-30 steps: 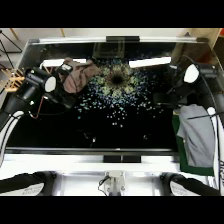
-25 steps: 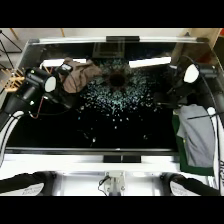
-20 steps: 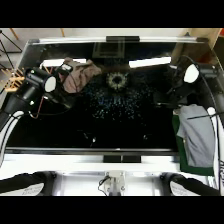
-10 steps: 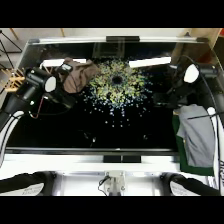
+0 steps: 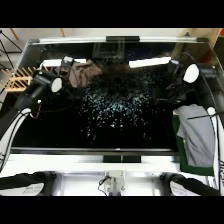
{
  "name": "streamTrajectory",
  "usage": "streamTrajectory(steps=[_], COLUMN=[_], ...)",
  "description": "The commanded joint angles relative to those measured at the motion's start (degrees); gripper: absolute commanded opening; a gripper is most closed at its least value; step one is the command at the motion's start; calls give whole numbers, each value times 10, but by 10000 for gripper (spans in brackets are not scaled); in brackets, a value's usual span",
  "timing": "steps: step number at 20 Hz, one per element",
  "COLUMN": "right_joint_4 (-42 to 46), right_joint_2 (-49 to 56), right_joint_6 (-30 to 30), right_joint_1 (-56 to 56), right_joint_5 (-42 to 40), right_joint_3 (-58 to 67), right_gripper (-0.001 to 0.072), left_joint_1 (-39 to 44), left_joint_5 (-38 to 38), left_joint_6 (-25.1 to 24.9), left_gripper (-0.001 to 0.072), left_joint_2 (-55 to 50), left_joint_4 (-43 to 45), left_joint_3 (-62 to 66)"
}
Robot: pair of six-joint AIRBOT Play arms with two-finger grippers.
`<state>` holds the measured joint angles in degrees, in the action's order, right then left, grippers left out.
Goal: Fold the shirts.
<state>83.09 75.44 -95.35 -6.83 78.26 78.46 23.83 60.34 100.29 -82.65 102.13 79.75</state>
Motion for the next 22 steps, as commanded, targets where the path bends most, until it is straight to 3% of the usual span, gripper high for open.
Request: streamTrajectory(steps=[1,5,8,11,13,14,15,16,19,21,22], right_joint_4=[1,-9,-11,-13,-19,-19,-19,-19,-20,-19,-13], right_joint_2=[0,2,2,2,2,2,2,2,-2,-27,-49], right_joint_6=[2,1,0,0,0,0,0,0,1,3,7], right_joint_1=[-1,-1,-1,-1,-1,-1,-1,-1,-1,-1,-1], right_joint_5=[-47,-59,-59,-55,-50,-49,-45,-43,-16,-13,-16], right_joint_3=[0,0,0,0,0,0,0,0,0,0,0], right_gripper=[628,628,628,628,628,628,628,628,625,499,499], left_joint_1=[-16,-88,-143,-180,-186,-185,-184,-184,-171,-148,-133], left_joint_5=[-92,-16,50,65,59,57,57,60,57,51,49], left_joint_6=[15,18,18,18,18,18,18,5,-42,-79,-97], left_gripper=[694,705,701,681,669,529,211,35,32,32,31], left_joint_2=[-50,-220,-336,-395,-410,-411,-410,-404,-346,-269,-219], left_joint_4=[21,2,-114,-236,-272,-271,-273,-285,-301,-297,-295], left_joint_3=[22,210,341,370,370,370,370,370,370,370,370])
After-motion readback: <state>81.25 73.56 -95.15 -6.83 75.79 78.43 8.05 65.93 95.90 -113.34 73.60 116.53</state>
